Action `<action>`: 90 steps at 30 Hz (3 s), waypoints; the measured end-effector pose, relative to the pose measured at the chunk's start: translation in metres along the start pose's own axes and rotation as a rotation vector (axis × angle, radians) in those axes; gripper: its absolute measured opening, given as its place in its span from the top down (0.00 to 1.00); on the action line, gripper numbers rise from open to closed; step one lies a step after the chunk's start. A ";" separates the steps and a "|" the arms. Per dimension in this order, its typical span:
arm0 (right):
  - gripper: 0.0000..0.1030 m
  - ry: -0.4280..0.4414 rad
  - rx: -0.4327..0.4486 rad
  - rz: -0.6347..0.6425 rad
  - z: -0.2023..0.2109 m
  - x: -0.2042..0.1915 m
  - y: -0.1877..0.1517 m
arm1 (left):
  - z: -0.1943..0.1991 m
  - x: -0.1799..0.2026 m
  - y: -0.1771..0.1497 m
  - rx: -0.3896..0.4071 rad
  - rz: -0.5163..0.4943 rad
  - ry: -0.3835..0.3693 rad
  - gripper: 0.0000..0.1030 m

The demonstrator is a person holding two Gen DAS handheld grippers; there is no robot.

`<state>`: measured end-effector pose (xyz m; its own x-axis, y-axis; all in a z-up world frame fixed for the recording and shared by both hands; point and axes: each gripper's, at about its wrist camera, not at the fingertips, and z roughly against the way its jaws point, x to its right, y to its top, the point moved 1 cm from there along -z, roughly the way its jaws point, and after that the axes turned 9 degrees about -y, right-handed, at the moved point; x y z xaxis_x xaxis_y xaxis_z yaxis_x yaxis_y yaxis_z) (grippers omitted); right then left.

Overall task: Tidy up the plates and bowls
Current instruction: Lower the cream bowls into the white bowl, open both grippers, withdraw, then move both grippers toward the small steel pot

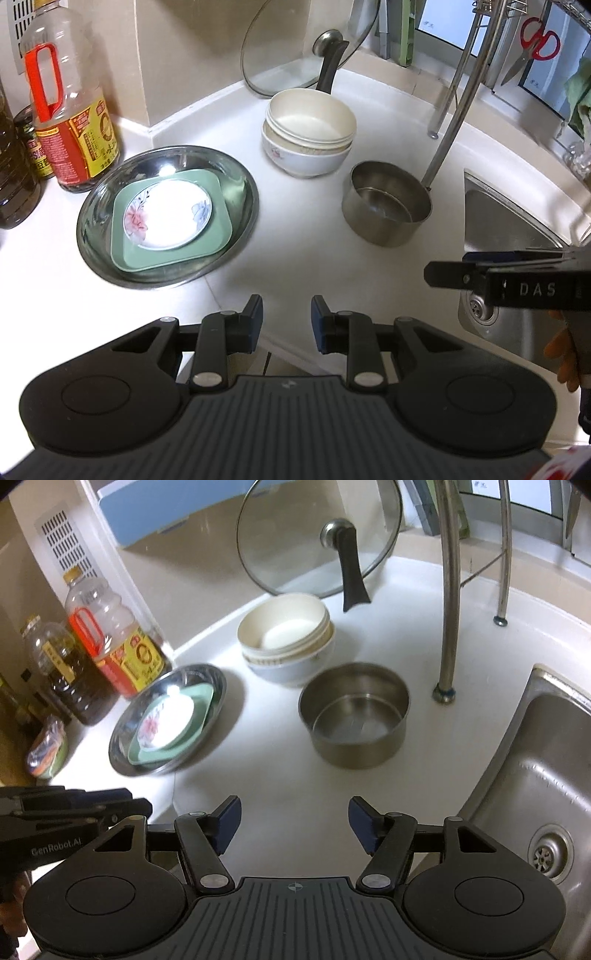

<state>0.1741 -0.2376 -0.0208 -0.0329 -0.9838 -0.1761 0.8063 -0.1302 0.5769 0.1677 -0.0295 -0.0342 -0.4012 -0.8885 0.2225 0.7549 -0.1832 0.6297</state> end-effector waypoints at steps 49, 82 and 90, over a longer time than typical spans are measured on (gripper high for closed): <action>0.37 -0.081 -0.070 0.019 -0.026 0.032 0.000 | -0.042 0.013 0.008 -0.058 -0.008 -0.010 0.76; 0.37 -0.127 0.038 -0.059 -0.048 0.075 0.046 | -0.103 0.031 0.074 0.013 -0.058 -0.075 0.76; 0.39 -0.124 0.064 -0.068 -0.059 0.079 0.057 | -0.121 0.039 0.089 0.017 -0.058 -0.084 0.76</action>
<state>0.2523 -0.3152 -0.0487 -0.1621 -0.9796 -0.1186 0.7605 -0.2007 0.6175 0.2821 -0.1310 -0.0599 -0.4868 -0.8382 0.2460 0.7204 -0.2259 0.6557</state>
